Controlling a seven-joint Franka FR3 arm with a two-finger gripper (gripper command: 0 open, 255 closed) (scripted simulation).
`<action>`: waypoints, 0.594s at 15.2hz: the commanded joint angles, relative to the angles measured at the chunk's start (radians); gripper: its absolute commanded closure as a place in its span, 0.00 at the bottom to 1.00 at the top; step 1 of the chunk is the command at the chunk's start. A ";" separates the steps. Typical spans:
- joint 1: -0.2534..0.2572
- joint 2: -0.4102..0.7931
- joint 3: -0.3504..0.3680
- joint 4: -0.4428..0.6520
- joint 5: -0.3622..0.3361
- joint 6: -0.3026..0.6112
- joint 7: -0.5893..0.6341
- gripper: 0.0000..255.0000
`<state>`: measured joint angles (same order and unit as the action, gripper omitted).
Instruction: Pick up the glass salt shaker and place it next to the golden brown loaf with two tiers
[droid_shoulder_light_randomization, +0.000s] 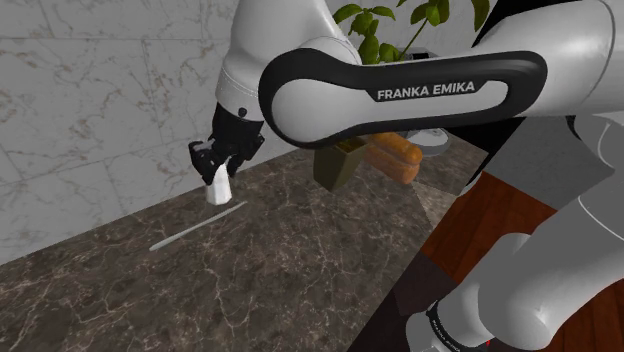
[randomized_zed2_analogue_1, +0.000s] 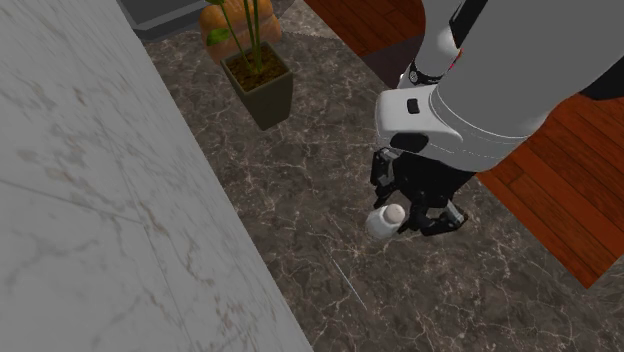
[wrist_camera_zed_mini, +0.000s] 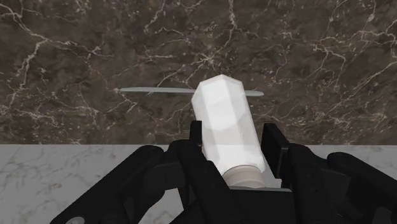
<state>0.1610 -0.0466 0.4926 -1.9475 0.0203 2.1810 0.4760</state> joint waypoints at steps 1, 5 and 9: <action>0.000 -0.001 -0.001 0.025 0.000 -0.027 -0.001 1.00; -0.001 -0.006 -0.002 0.074 0.003 -0.080 -0.003 1.00; -0.022 -0.114 -0.045 -0.035 0.074 -0.071 -0.093 1.00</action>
<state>0.1463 -0.1240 0.4645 -1.9458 0.0698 2.1079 0.4172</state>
